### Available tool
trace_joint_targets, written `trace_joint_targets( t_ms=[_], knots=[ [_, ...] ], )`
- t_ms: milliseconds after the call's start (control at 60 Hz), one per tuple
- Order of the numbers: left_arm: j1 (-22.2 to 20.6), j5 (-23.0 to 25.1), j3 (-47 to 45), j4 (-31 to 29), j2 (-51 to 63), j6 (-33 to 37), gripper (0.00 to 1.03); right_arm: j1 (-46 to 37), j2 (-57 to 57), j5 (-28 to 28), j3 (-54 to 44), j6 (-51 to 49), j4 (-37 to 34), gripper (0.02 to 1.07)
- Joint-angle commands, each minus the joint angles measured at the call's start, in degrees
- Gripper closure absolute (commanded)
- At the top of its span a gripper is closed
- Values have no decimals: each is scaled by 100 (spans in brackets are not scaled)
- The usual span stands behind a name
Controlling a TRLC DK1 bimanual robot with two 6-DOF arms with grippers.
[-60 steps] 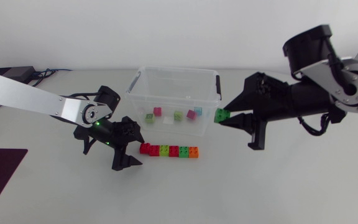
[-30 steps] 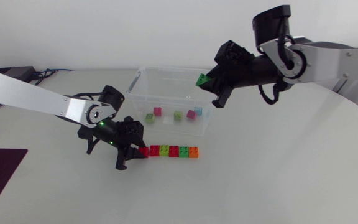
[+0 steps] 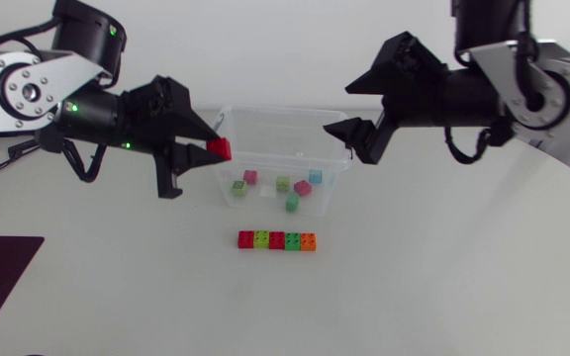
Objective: Pick up the duplo bricks and place them in the container
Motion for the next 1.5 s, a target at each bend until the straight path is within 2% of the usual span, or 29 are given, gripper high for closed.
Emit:
trace_joint_targets(
  t_ms=[0, 200, 283, 383, 433, 500, 550, 567, 600, 733, 783, 850, 950, 1167, 1250, 1300, 1350, 1400, 1417, 1433, 1450, 1483],
  knots=[
    [-39, 54, 258, 278, -13, -459, 70, 1, -545, -52, -687, -15, -119, 8],
    [-100, -16, 689, 1297, 857, -1267, 70, 185, -1072, -87, -1847, -226, -146, 8],
    [-135, -183, 891, 1605, 1331, -1452, 70, 326, -940, -87, -2181, -297, 4, 8],
    [-109, -623, 1119, 2317, 1938, -1742, 69, 572, -545, -52, -2436, -437, 232, 8],
    [-92, -711, 1243, 2422, 2123, -1830, 68, 651, -351, 27, -2550, -490, 469, 8],
    [-83, -772, 1366, 2414, 2281, -1848, 64, 721, -9, 36, -2603, -569, 645, 8],
    [-92, -816, 1392, 2370, 2298, -1891, 45, 730, 255, 45, -2603, -622, 795, 8],
    [-100, -869, 1383, 2361, 2263, -1918, 21, 721, 431, 36, -2576, -639, 891, 8],
    [-100, -895, 1330, 2361, 2158, -1927, 6, 712, 624, 27, -2533, -683, 979, 8],
    [-39, -887, 944, 2308, 1490, -1962, 5, 704, 1371, 27, -2366, -894, 1278, 8],
    [5, -834, 680, 2124, 1094, -1900, 6, 704, 1688, 27, -2243, -973, 1313, 8],
    [102, -456, 91, 1623, 391, -1522, 6, 669, 2013, 27, -2102, -1052, 1427, 8],
    [207, -236, -542, 1218, -119, -1039, 6, 607, 2241, 27, -1917, -1096, 1445, 8],
    [269, -113, -1412, 682, -189, -292, 6, 510, 2813, 10, -1601, -1219, 1594, 9],
    [172, -104, -1614, 541, 127, -116, 6, 493, 3032, -8, -1522, -1255, 1594, 14],
    [49, -104, -1667, 445, 391, -2, 6, 493, 3138, -26, -1504, -1263, 1594, 21],
    [-39, -104, -1675, 445, 584, -2, 6, 484, 3191, -43, -1513, -1290, 1594, 34],
    [-135, -104, -1667, 454, 795, 7, 6, 484, 3226, -52, -1557, -1325, 1594, 60],
    [-162, -104, -1658, 471, 918, -2, 6, 484, 3235, -61, -1566, -1325, 1594, 65],
    [-197, -104, -1623, 471, 1068, -2, 6, 493, 3235, -70, -1592, -1334, 1594, 76],
    [-215, -104, -1605, 471, 1129, 7, 6, 484, 3235, -87, -1601, -1334, 1594, 82],
    [-267, -104, -1552, 471, 1331, 7, 7, 484, 3217, -105, -1645, -1343, 1568, 84]
  ],
)
